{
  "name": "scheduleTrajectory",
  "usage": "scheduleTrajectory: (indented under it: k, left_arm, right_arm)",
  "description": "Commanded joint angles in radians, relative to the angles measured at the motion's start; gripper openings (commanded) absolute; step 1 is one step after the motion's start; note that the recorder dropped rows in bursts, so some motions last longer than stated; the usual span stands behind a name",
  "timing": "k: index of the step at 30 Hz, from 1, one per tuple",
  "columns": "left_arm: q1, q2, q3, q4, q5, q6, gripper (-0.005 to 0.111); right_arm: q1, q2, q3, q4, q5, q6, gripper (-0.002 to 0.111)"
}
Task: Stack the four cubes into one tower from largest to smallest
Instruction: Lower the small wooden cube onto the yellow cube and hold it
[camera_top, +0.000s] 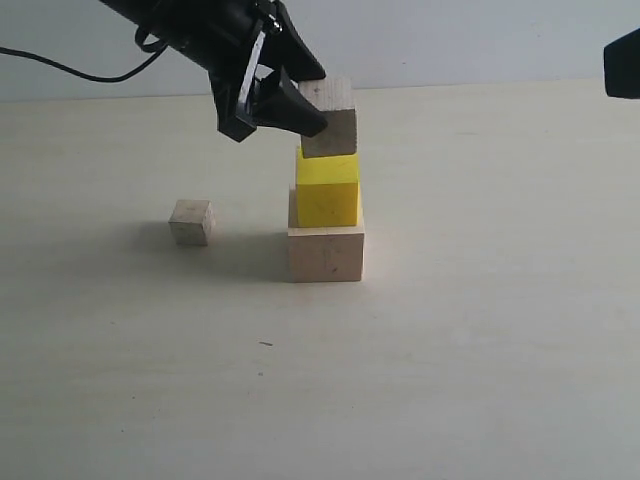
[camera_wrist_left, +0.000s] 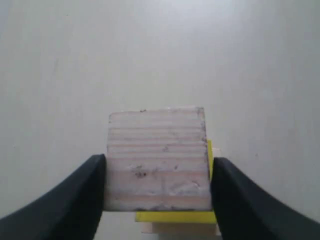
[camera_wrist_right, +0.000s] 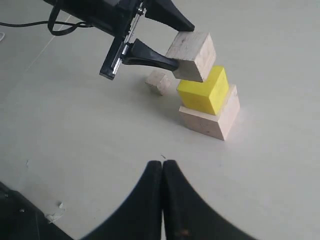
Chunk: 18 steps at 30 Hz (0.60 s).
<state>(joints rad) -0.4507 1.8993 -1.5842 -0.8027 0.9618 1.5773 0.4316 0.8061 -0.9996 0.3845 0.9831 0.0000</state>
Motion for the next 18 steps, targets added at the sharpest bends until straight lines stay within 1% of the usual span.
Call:
scheduleTrajectory:
  k: [1,6,18]
  left_arm:
    - [-0.002,0.012,-0.006,-0.019,-0.001,0.013,0.0]
    - [-0.002,0.048,-0.006,-0.019,0.0,0.016,0.0]
    - [-0.002,0.051,-0.008,-0.026,-0.003,0.041,0.0]
  right_arm:
    - [-0.001,-0.003,0.005,0.007,-0.01,0.005,0.0]
    - [-0.001,-0.003,0.005,0.007,-0.01,0.005,0.0]
    - [-0.001,-0.003,0.005,0.007,-0.01,0.005,0.0]
